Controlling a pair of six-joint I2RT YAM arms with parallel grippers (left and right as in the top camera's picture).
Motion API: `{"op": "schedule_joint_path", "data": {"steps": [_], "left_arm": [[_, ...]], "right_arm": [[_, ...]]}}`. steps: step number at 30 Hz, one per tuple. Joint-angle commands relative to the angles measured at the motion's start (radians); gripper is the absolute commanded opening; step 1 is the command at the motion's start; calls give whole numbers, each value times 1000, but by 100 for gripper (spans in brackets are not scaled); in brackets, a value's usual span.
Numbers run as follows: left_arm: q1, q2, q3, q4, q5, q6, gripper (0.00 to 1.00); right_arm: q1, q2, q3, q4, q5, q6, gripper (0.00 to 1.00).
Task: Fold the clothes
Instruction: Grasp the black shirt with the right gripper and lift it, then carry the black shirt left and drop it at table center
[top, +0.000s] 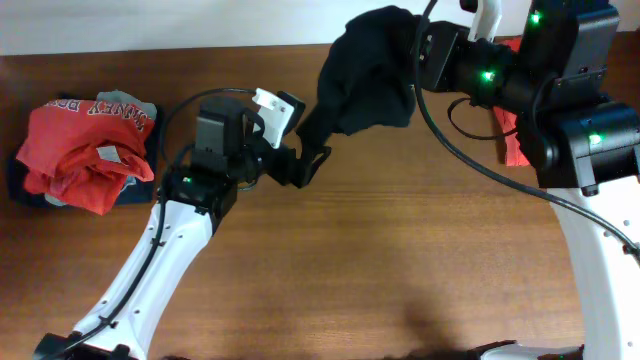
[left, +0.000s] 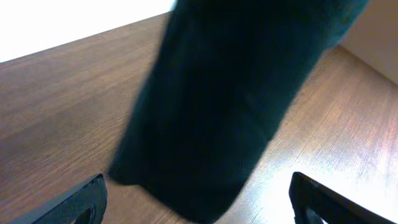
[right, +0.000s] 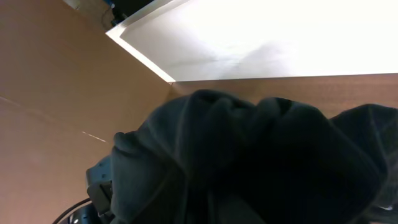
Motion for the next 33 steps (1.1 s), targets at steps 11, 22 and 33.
{"op": "schedule_joint_path", "data": {"steps": [11, 22, 33], "left_arm": [[-64, 5, -6, 36, -119, -13, 92], [-83, 37, -6, 37, -137, -13, 72], [-83, 37, -6, 35, -237, -16, 26]], "right_arm": [[35, -6, 23, 30, -21, 21, 4], [72, -6, 23, 56, -21, 21, 4], [72, -6, 23, 49, -19, 13, 4]]}}
